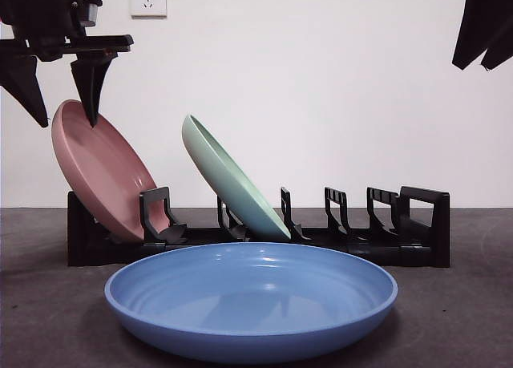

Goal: Place the plate

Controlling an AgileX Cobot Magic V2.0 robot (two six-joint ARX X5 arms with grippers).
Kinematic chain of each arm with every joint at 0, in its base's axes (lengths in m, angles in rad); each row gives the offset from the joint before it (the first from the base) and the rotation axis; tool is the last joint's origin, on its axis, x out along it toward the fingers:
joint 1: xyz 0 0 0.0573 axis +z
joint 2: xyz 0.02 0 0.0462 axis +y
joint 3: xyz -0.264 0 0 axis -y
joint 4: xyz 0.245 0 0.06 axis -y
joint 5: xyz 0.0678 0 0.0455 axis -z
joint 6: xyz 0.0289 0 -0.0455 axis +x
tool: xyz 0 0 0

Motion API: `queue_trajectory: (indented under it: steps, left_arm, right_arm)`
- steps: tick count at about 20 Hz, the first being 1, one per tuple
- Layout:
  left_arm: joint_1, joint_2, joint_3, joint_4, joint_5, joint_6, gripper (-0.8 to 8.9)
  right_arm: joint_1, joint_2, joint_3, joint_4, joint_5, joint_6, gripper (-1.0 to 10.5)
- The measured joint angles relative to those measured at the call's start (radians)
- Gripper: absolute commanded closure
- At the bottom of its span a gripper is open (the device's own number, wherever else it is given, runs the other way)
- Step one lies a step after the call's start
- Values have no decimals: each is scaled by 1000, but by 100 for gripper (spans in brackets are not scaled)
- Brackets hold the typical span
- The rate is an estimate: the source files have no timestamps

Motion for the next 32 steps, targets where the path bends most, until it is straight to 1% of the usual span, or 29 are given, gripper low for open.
queue_trajectory:
  steps: [8, 10, 15, 17, 22, 28, 32]
  left_arm:
    - [-1, 0, 16, 20, -3, 0, 798]
    - [0, 0, 16, 16, -23, 0, 797]
    - [0, -2, 16, 15, -34, 0, 797]
    - [0, -13, 16, 7, -58, 2, 797]
    - [-2, -32, 78, -86, -156, 27, 797]
    - [-3, -34, 187, -204, -231, 40, 797]
    - [-2, -54, 196, -224, -264, 50, 798]
  right_arm:
    - [0, 0, 0, 0, 0, 0, 727]
    - [0, 0, 0, 0, 0, 0, 727]
    - [0, 0, 0, 0, 0, 0, 727]
    - [0, 0, 0, -4, 0, 0, 727]
    - [0, 0, 0, -11, 0, 0, 727]
    - [0, 0, 0, -11, 0, 0, 727]
    - [0, 0, 0, -11, -1, 0, 727]
